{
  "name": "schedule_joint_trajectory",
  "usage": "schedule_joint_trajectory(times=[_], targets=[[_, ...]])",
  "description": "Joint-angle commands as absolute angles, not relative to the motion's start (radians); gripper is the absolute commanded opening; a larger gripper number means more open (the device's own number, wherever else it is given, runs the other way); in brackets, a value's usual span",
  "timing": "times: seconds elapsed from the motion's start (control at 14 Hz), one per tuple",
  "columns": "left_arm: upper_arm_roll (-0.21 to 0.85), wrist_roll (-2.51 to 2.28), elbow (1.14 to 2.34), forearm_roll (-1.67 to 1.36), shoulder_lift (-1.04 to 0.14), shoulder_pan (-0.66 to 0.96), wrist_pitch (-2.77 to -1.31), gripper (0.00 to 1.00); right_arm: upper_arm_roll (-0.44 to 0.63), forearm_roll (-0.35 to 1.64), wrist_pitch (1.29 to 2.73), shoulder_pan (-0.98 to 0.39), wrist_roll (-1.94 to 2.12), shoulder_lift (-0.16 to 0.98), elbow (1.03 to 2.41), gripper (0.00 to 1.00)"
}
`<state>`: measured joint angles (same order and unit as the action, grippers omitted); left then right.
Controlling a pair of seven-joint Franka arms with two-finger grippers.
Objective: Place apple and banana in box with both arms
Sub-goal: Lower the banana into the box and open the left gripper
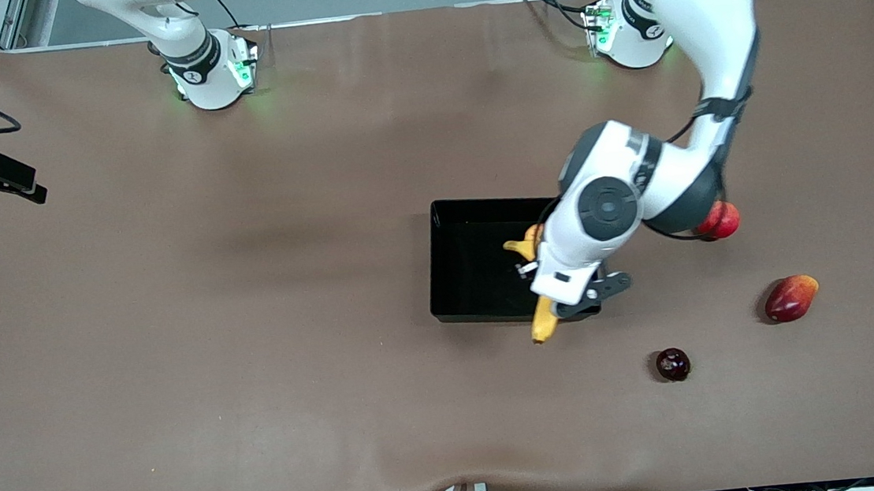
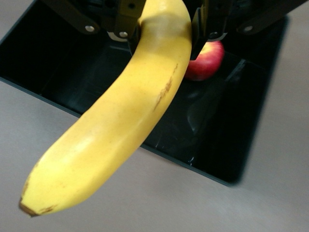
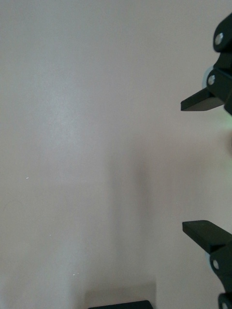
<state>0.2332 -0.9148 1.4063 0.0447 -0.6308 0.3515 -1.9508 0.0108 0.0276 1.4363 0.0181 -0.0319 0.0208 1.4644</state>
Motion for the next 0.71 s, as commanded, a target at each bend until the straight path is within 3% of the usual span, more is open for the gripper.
schedule_joint_trajectory(times=[0.0, 0.64], targets=[[0.221, -0.992, 1.370, 0.058, -0.666, 0.390, -1.986, 0.00, 0.008, 0.035, 1.431, 0.026, -0.044, 0.028, 1.447, 1.00], [0.221, -1.186, 1.370, 0.060, -0.721, 0.492, -2.006, 0.00, 0.009, 0.035, 1.430, 0.026, -0.044, 0.028, 1.445, 1.00]])
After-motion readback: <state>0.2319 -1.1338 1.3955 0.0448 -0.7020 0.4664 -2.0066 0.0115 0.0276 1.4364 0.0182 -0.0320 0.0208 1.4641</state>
